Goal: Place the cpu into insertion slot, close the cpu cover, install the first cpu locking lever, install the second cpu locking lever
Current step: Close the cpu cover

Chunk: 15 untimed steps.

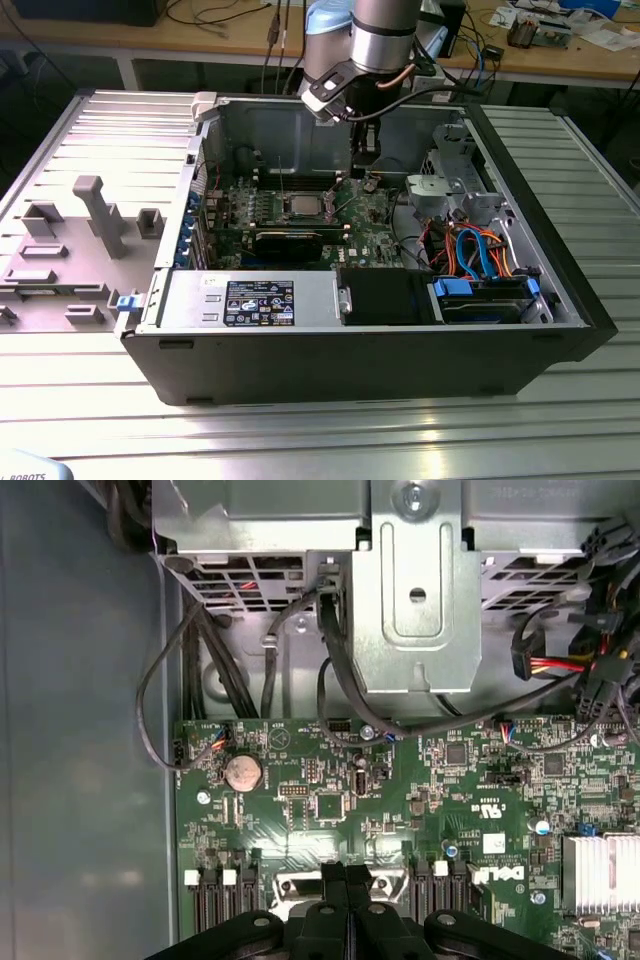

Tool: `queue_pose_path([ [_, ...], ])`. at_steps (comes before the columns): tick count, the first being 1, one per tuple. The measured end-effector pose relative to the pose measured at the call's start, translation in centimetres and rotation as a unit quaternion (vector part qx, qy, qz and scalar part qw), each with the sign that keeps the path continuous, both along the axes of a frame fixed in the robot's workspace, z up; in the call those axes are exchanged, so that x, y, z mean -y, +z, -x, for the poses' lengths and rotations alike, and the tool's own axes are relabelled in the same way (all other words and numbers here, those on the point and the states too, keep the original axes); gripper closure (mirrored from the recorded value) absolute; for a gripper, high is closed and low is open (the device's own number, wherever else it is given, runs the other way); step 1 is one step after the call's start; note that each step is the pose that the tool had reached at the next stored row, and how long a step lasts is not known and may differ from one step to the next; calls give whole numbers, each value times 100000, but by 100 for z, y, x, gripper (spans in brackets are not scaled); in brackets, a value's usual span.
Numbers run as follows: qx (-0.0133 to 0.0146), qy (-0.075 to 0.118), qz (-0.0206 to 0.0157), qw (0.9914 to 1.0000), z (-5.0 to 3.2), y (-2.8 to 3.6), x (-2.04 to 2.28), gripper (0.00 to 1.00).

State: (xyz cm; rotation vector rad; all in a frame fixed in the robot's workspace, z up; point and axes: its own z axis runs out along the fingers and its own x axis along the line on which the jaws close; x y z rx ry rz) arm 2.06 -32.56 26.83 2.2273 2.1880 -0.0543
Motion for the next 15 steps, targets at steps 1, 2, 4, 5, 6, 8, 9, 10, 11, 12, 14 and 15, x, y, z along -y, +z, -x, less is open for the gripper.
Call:
queue_pose_path([
  [1, 1, -6, 49, 100000, -17, -1, -4, 89],
  [2, -1, -6, 83, 100000, -29, -1, -8, 89],
  [4, 0, -4, 169, 100000, -55, -2, -15, 89],
  [5, 0, -1, 226, 100000, -73, -3, -20, 89],
  [6, 0, -1, 286, 100000, -89, -3, -24, 89],
  [8, 0, -2, 380, 99999, -115, -5, -32, 89],
  [9, 0, -4, 416, 99999, -125, -5, -35, 89],
  [10, 3, -2, 460, 99999, -135, -8, -39, 89],
  [11, 1, -4, 498, 99999, -144, -13, -42, 89],
  [12, 0, -2, 542, 99999, -153, -22, -45, 89],
  [14, 2, -4, 588, 99998, -162, -41, -47, 89],
  [15, 1, -1, 620, 99998, -170, -61, -47, 89],
])
